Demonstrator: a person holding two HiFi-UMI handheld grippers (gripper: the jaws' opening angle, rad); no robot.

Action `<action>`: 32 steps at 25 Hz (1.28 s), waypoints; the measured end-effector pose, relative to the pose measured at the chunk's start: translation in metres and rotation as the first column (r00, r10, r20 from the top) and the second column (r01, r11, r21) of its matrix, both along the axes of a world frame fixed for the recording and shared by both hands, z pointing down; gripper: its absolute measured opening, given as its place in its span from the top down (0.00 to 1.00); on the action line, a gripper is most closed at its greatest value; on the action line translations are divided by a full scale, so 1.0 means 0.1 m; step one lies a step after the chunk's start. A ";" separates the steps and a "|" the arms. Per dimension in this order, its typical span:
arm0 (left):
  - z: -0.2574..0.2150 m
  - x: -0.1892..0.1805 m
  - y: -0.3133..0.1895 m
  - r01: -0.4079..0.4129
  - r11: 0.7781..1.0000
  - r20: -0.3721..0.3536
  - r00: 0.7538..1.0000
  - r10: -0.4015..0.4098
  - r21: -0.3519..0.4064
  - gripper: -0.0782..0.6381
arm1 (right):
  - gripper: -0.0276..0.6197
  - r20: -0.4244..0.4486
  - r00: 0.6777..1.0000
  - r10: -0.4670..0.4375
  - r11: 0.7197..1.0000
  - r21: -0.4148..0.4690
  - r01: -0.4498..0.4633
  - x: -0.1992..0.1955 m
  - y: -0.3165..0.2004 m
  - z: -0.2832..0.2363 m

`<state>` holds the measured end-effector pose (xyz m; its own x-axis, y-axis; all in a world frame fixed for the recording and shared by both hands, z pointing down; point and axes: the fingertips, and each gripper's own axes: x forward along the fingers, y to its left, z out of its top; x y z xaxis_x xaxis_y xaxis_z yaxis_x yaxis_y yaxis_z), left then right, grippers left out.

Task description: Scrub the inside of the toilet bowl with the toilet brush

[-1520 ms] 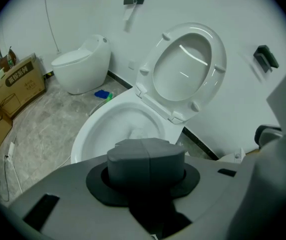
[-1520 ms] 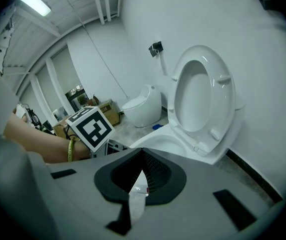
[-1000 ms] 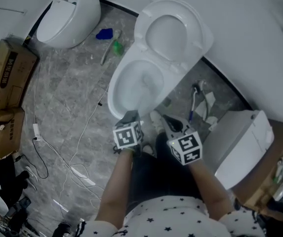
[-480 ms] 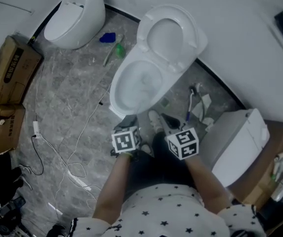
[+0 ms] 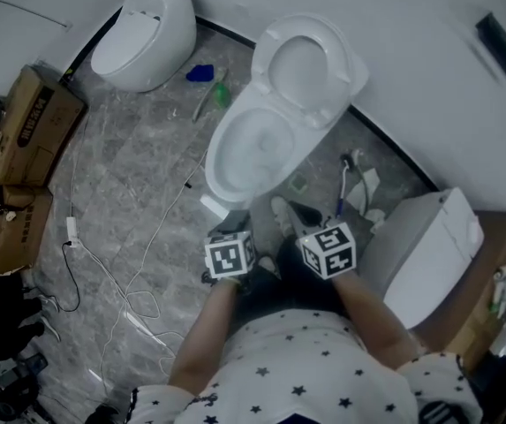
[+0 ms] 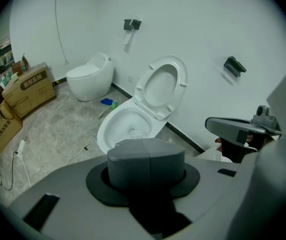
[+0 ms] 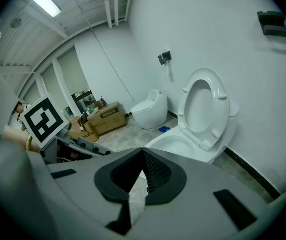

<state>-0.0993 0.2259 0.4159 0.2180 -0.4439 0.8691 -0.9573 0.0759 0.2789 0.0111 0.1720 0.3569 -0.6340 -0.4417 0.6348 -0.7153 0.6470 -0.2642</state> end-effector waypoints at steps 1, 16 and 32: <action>-0.02 0.00 0.03 0.001 1.000 -0.001 1.000 -0.001 0.004 0.68 | 0.95 0.000 1.000 -0.001 1.000 0.002 0.001 0.00 0.02 -0.02; -0.27 -0.06 0.45 0.028 0.999 0.002 1.000 -0.028 0.042 0.68 | 0.95 0.032 0.999 -0.014 1.000 0.018 0.013 -0.12 0.41 -0.26; -0.38 -0.02 0.51 0.028 0.997 0.004 1.000 -0.028 0.068 0.68 | 0.95 0.035 0.999 -0.005 1.000 0.020 0.004 -0.06 0.50 -0.33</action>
<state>-0.1009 0.2766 0.3777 0.1999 -0.5076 0.8381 -0.9566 0.0841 0.2792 0.0056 0.2221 0.3244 -0.6574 -0.4515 0.6033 -0.7031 0.6556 -0.2755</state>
